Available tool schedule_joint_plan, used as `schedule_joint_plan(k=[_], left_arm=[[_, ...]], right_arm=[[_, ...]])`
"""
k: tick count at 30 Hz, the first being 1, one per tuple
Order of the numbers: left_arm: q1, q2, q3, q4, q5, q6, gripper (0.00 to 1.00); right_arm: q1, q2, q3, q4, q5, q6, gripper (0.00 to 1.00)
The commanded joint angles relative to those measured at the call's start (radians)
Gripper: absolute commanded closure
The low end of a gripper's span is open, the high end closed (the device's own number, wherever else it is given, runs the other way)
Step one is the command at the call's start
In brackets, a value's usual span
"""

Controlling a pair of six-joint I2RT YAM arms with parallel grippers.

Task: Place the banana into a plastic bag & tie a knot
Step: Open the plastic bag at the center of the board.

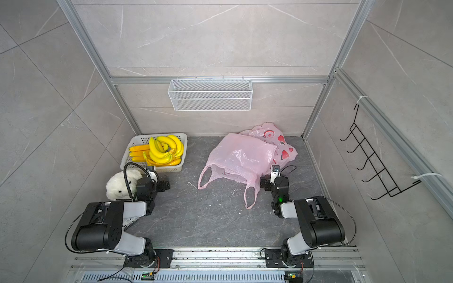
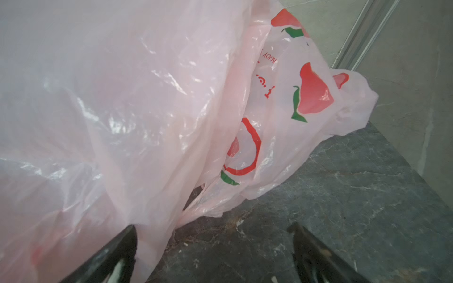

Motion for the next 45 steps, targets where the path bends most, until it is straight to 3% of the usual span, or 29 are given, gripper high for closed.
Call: schedule_joint_plan(k=[1, 22, 24, 27, 31, 36, 39, 43, 45], left_arm=[[0.006, 0.006, 0.027, 0.023, 0.018, -0.012, 0.0], [0.006, -0.002, 0.013, 0.042, 0.025, 0.0, 0.0], [-0.002, -0.051, 0.006, 0.009, 0.077, 0.026, 0.0], [-0.037, -0.187, 0.02, -0.144, 0.005, 0.011, 0.0], [-0.109, -0.399, 0.028, -0.306, -0.07, -0.014, 0.0], [-0.13, -0.572, 0.13, -0.587, -0.133, -0.247, 0.0], [-0.13, -0.62, 0.232, -0.822, -0.224, -0.497, 0.0], [-0.128, -0.638, 0.344, -1.101, -0.265, -0.709, 0.0], [-0.124, -0.632, 0.359, -1.085, -0.177, -0.676, 0.0]], right_arm=[[-0.003, 0.005, 0.016, 0.018, 0.015, 0.011, 0.01], [-0.003, -0.001, 0.001, 0.044, 0.004, 0.004, 0.01], [-0.001, -0.043, -0.037, 0.076, -0.035, -0.013, 0.01], [0.015, -0.153, -0.091, 0.081, -0.016, -0.021, 0.01], [0.029, -0.358, -0.05, -0.196, -0.014, 0.011, 0.01], [0.03, -0.508, 0.114, -0.6, -0.043, 0.125, 0.01], [0.03, -0.509, 0.283, -0.883, -0.032, 0.274, 0.01], [0.028, -0.387, 0.527, -1.218, -0.05, 0.435, 0.01], [0.012, -0.334, 0.616, -1.363, -0.063, 0.519, 0.0]])
